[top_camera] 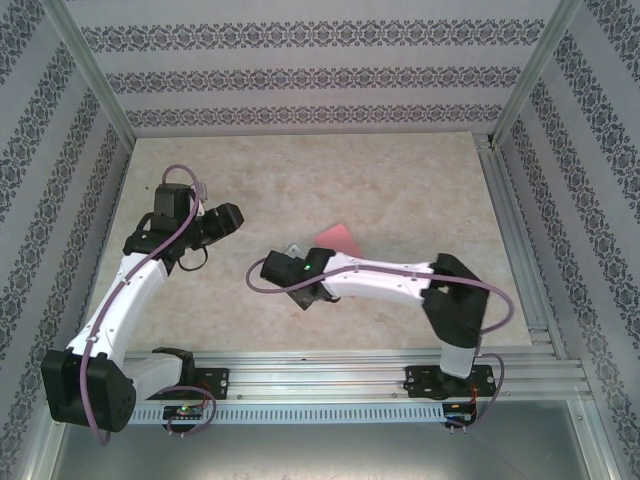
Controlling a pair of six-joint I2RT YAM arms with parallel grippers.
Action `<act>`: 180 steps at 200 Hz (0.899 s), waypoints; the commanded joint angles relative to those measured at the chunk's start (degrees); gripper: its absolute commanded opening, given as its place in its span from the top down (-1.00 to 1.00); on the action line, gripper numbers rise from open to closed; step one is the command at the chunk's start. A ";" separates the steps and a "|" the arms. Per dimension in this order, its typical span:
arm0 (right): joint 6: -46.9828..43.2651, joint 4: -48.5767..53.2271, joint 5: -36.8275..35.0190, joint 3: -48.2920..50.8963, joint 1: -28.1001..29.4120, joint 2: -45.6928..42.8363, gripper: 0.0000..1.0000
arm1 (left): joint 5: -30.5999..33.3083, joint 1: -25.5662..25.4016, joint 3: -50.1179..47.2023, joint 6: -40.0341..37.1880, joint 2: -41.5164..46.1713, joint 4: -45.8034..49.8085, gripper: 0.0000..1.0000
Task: Fold a paper plane with a square sheet of paper (fold left side to right side)
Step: Turn over the paper at the center of the table, then fold the wing for the fifth time at the center of the table.
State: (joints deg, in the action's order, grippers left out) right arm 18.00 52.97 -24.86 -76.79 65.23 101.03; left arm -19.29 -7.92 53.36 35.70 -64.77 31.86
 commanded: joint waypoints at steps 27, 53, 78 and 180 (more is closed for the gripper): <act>5.51 -13.80 9.73 18.21 -14.06 -27.74 -0.92 | -10.11 -7.95 -6.68 1.01 -1.02 -10.33 -0.33; 8.96 -25.21 19.92 31.09 -26.93 -39.32 -0.96 | -8.70 -17.69 -9.93 7.73 -6.20 -21.46 -0.36; 12.48 -35.30 28.83 40.91 -36.22 -46.63 -0.96 | -5.47 -22.48 -11.11 13.61 -13.71 -32.21 -0.37; 22.01 -54.43 51.52 58.04 -51.79 -48.98 -0.85 | -5.79 -25.05 0.31 17.60 -39.99 -45.84 -0.08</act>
State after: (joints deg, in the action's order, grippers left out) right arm 38.74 4.93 19.62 -18.94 13.80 48.95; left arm -24.36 -32.40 50.52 51.70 -100.97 -7.57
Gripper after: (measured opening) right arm 0.951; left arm 0.556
